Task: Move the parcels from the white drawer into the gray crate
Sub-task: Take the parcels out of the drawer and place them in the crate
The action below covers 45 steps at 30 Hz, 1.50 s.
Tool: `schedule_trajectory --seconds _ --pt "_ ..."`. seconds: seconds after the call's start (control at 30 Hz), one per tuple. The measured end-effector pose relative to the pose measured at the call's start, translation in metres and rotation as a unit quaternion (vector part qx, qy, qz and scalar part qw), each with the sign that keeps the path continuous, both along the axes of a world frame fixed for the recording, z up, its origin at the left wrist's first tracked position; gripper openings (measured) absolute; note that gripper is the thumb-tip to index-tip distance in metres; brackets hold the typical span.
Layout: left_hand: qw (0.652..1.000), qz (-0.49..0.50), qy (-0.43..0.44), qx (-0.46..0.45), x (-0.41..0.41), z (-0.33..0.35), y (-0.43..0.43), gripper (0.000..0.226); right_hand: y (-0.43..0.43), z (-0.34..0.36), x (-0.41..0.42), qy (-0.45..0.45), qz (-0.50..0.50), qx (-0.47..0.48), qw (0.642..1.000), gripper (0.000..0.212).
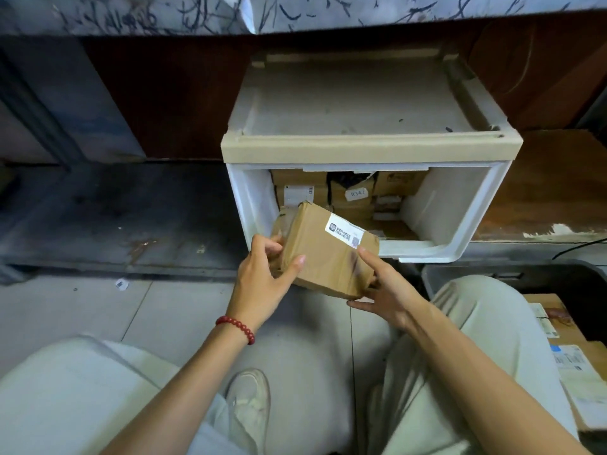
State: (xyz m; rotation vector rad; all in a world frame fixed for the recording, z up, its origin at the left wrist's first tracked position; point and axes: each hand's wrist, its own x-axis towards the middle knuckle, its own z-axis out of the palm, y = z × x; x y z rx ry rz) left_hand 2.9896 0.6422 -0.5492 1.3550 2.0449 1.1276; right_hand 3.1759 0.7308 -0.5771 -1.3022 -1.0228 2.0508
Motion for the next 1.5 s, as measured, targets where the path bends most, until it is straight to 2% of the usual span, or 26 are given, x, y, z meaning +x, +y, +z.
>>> schedule_trajectory --seconds 0.07,0.17,0.3,0.4,0.47,0.67,0.83,1.03,1.17,1.27,1.4,1.5 --pt "1.0 0.008 -0.011 -0.008 -0.003 -0.007 -0.003 0.041 0.001 -0.002 0.001 -0.002 -0.02 0.014 1.0 0.06" --pt "0.996 0.044 -0.069 -0.028 -0.009 -0.01 -0.009 0.058 -0.002 -0.003 -0.001 -0.007 0.002 0.06 0.998 0.08" --pt "0.985 0.067 -0.149 -0.05 -0.02 -0.015 -0.016 0.08 -0.01 -0.002 -0.007 -0.042 0.068 0.181 0.98 0.066" --pt "0.975 0.105 -0.19 -0.053 -0.028 -0.014 -0.019 0.071 -0.011 -0.005 -0.01 -0.064 0.12 0.264 0.955 0.06" --pt "0.972 0.123 -0.19 -0.057 -0.032 -0.014 -0.021 0.062 -0.012 -0.001 -0.012 -0.074 0.137 0.284 0.946 0.058" --pt "0.971 0.152 -0.169 -0.072 -0.036 -0.015 -0.02 0.047 -0.013 0.001 -0.009 -0.009 0.139 0.24 0.961 0.063" --pt "0.967 0.167 -0.169 -0.087 -0.038 -0.02 -0.018 0.043 -0.008 0.005 -0.007 -0.02 0.142 0.283 0.948 0.09" --pt "0.969 0.16 -0.186 -0.034 -0.038 -0.014 -0.013 0.038 -0.003 -0.004 -0.006 -0.054 0.162 0.285 0.943 0.107" --pt "0.972 0.153 -0.181 -0.001 -0.034 -0.007 -0.012 0.044 -0.004 -0.009 -0.008 -0.059 0.162 0.267 0.948 0.096" --pt "0.975 0.142 -0.169 0.013 -0.035 -0.002 -0.011 0.047 -0.006 -0.01 -0.008 -0.081 0.142 0.254 0.953 0.072" --pt "0.979 0.101 -0.172 0.027 -0.038 -0.001 -0.011 0.063 -0.008 -0.01 -0.013 -0.109 0.097 0.215 0.966 0.049" --pt "0.986 0.063 -0.149 0.034 -0.037 -0.003 -0.01 0.051 -0.006 -0.012 -0.013 -0.11 0.069 0.207 0.97 0.059"
